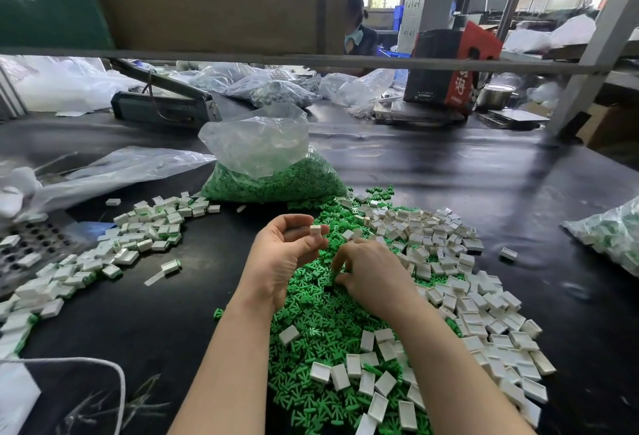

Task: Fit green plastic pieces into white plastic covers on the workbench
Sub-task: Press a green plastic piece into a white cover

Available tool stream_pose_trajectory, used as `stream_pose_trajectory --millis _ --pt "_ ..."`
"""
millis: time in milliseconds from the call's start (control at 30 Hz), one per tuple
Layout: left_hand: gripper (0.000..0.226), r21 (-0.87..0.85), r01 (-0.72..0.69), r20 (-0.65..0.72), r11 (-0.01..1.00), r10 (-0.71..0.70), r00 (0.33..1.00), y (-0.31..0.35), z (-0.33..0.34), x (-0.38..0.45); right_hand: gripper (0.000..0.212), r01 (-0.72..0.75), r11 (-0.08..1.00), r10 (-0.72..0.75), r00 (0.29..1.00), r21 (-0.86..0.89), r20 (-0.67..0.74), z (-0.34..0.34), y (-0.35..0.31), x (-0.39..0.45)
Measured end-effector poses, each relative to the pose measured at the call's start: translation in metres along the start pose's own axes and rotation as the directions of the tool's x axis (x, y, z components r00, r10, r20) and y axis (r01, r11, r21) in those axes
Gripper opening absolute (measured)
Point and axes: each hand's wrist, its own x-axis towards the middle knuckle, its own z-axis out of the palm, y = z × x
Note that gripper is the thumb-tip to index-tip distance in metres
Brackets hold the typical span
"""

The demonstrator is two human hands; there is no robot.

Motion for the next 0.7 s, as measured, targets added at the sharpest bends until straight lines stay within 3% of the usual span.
stream_pose_trajectory --millis 167,400,567,700 --pt "0.017 0.074 -0.034 0.016 0.997 0.033 0.999 -0.001 0.001 -0.001 0.018 0.000 1.000 0.000 1.000 -0.001 0.014 -0.001 -0.001 0.000" --pt "0.018 0.101 -0.058 -0.079 0.993 0.066 0.995 0.000 0.003 -0.003 0.011 -0.037 0.999 0.038 0.999 0.011 -0.015 -0.002 -0.001 0.000" --pt "0.016 0.089 -0.066 -0.126 0.994 0.077 0.989 0.002 0.003 -0.003 0.009 -0.098 0.949 0.132 0.987 0.299 -0.095 -0.005 0.002 0.001" --pt "0.015 -0.005 -0.039 -0.118 0.999 0.038 0.992 0.003 0.007 -0.004 0.019 -0.083 0.782 0.213 0.967 0.618 -0.140 -0.012 0.002 0.003"
